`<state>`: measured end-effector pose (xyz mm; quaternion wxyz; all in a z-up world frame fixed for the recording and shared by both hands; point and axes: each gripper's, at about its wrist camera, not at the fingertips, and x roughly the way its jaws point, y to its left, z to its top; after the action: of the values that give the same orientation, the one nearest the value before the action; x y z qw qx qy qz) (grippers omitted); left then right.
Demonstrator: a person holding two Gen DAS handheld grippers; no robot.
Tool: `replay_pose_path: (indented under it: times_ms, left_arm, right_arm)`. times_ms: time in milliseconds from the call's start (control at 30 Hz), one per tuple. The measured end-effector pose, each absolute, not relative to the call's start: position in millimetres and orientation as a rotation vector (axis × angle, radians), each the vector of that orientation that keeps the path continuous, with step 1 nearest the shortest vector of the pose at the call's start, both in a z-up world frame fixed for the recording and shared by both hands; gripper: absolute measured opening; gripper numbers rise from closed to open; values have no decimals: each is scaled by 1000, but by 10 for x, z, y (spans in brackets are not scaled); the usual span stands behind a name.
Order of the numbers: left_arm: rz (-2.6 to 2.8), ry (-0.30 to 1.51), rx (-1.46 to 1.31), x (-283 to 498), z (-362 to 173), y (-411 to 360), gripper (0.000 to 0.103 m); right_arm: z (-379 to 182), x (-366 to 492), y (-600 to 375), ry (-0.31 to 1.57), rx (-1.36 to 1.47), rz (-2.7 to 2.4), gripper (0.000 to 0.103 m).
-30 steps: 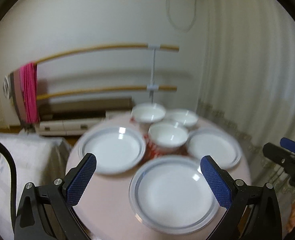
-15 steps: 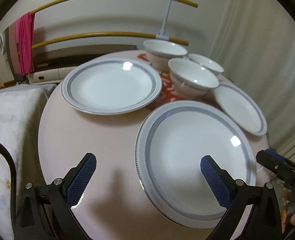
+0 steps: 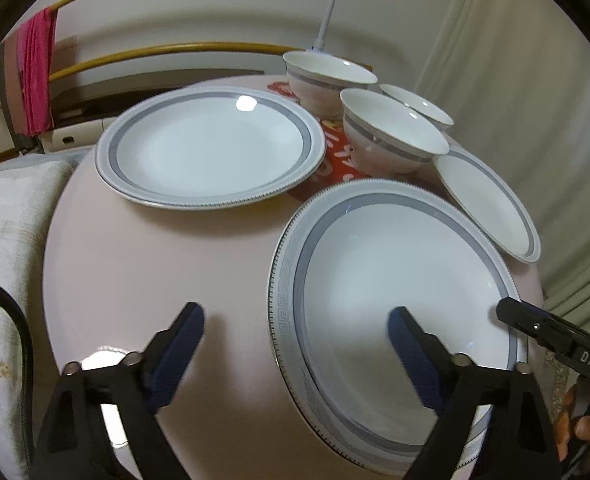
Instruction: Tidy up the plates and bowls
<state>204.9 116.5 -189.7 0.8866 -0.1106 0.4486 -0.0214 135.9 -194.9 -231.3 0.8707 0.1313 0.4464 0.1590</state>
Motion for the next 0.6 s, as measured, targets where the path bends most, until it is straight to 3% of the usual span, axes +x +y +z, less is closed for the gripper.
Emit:
replay_pose_path:
  times_ms: [100, 267, 400, 600]
  left_arm:
    - [-44, 937, -235, 2093, -1936, 1174, 74]
    - [-20, 936, -210, 2152, -1957, 1158, 57]
    - [-60, 934, -260, 2140, -1963, 1180, 23]
    - [-36, 925, -239, 2121, -1967, 1155, 24]
  right_arm:
    - [-2363, 1393, -1938, 951, 295, 358, 20]
    - [-2387, 1422, -1949, 947, 304, 373, 16]
    - [-2402, 1435, -1958, 939, 305, 393, 16]
    - [-2409, 1431, -1983, 934, 313, 414, 15]
